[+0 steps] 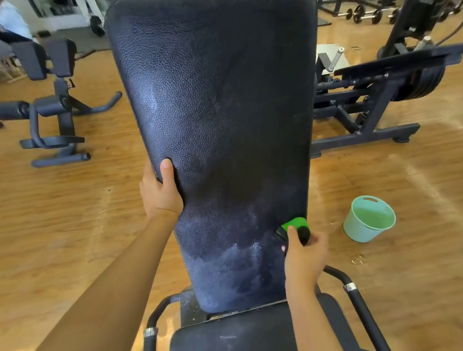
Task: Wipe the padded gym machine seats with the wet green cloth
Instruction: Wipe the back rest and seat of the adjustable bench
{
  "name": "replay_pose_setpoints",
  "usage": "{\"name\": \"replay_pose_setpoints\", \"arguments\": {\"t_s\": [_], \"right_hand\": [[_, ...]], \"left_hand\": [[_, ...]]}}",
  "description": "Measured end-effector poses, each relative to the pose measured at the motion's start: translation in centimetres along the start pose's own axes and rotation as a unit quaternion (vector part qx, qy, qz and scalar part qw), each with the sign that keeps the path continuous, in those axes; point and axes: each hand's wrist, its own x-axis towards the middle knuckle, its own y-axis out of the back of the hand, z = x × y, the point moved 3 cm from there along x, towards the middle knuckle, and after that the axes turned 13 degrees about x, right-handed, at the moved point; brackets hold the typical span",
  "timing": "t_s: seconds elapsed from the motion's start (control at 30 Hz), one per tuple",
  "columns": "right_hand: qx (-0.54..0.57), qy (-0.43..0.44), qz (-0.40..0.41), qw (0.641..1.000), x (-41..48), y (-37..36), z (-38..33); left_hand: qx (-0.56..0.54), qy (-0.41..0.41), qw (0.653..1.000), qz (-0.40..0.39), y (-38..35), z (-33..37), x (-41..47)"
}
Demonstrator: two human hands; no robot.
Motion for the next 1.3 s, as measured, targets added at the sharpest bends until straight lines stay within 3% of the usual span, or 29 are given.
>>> {"name": "replay_pose_setpoints", "arguments": {"t_s": [0.13, 0.23, 0.57, 0.7, 0.93, 1.07, 1.3], "right_hand": [[0.016, 0.094, -0.047, 0.994, -0.7, -3.0, -3.4], [0.009, 0.118, -0.074, 0.990, -0.8, -3.3, -3.0], [-0.028, -0.071, 0.017, 0.997, -3.4, 1.1, 6.5], [0.020, -0.016, 0.028, 0.999, -3.3, -1.4, 2.6], [0.042, 0.070, -0.074, 0.994, -4.7, -4.4, 0.6], [0.003, 0.032, -0.059, 0.998, -5.3, -2.6, 4.0], [-0.011, -0.112, 0.016, 0.994, -7.1, -0.1, 9.6]], "left_hand": [[0.014, 0.000, 1.000, -0.002, -0.1, -0.2, 0.2], [0.017, -0.003, 1.000, 0.000, -0.1, -0.3, 0.2], [-0.002, 0.000, 1.000, -0.010, -0.2, -0.4, 0.3], [-0.008, -0.003, 1.000, -0.014, -0.1, -0.1, 0.2], [-0.009, -0.016, 1.000, -0.021, -0.2, -0.1, 0.1], [-0.006, -0.013, 1.000, -0.012, -0.1, -0.3, 0.2], [-0.011, 0.009, 1.000, -0.011, -0.1, -0.3, 0.1]]}}
